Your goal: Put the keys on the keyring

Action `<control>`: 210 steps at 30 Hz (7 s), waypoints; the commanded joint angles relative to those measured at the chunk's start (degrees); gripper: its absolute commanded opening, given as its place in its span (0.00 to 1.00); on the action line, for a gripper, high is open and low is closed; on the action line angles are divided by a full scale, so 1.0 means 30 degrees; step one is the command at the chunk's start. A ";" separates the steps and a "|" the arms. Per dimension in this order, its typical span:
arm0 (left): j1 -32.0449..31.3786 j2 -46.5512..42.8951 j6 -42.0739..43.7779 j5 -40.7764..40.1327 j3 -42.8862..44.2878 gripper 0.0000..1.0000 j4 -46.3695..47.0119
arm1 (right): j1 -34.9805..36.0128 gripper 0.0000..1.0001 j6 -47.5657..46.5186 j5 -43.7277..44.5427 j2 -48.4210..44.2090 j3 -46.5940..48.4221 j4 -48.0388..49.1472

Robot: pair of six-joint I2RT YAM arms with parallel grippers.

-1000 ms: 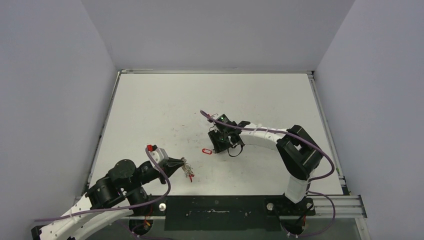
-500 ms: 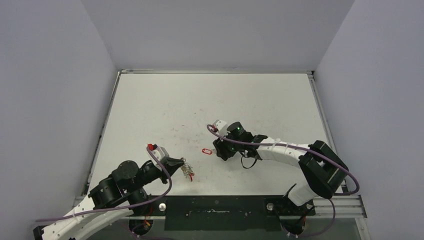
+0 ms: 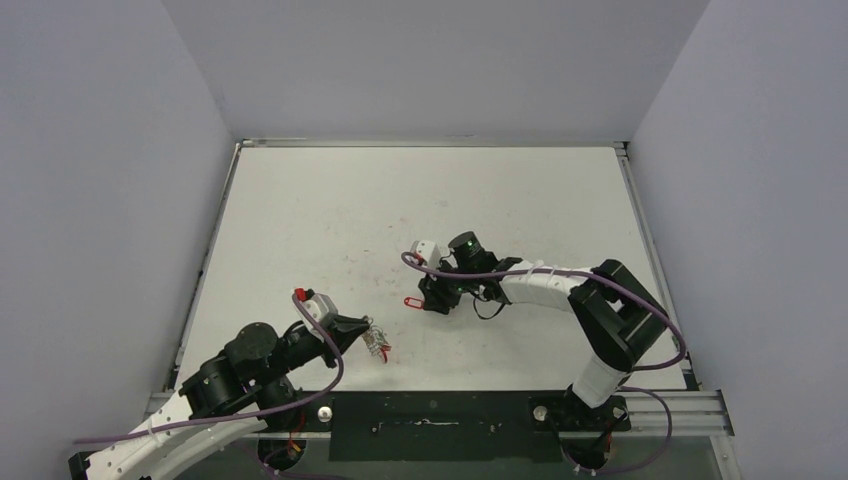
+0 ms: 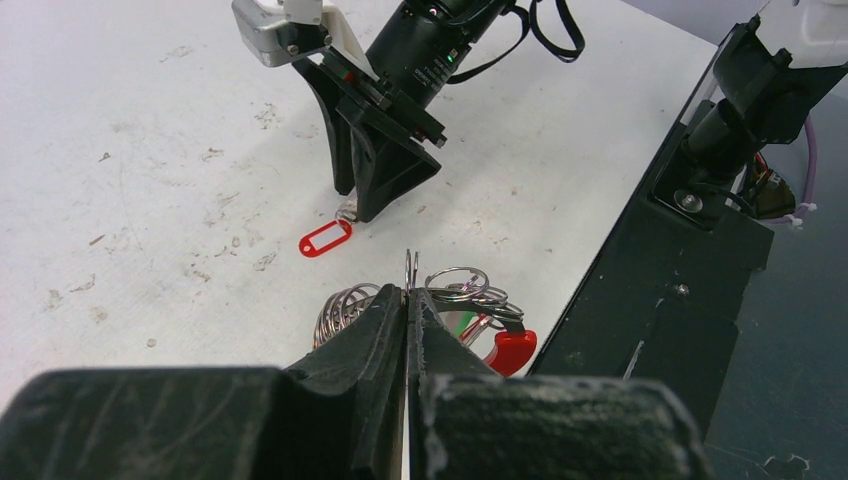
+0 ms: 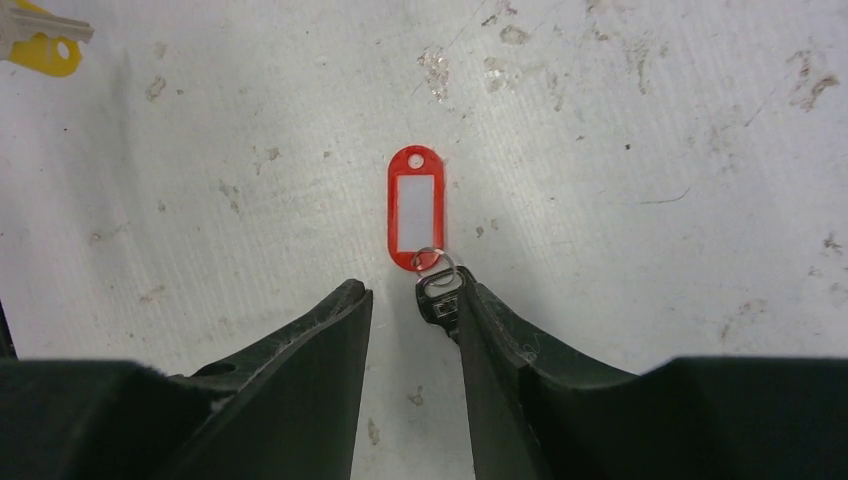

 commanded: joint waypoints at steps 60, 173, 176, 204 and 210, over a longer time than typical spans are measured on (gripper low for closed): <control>0.0046 0.0342 0.0183 0.0543 0.0225 0.00 0.2213 | -0.3065 0.33 -0.1673 -0.4679 -0.0345 0.1417 -0.3957; 0.0042 0.2965 0.0237 0.2076 -0.2269 0.00 0.7289 | 0.3288 0.00 0.1364 -0.3176 -0.8034 0.3941 -0.7191; 0.0062 0.3110 0.0209 0.2221 -0.2244 0.00 0.7456 | 0.3779 0.00 0.0887 -0.2729 -0.7737 0.4480 -0.7831; 0.0064 0.4281 0.0003 0.3366 -0.2288 0.00 0.8556 | 0.5784 0.00 0.0646 -0.0338 -0.5929 0.6828 -0.8539; 0.0057 0.4306 0.0034 0.3384 -0.2331 0.00 0.8646 | 0.5872 0.00 0.0746 -0.0039 -0.6037 0.6865 -0.8441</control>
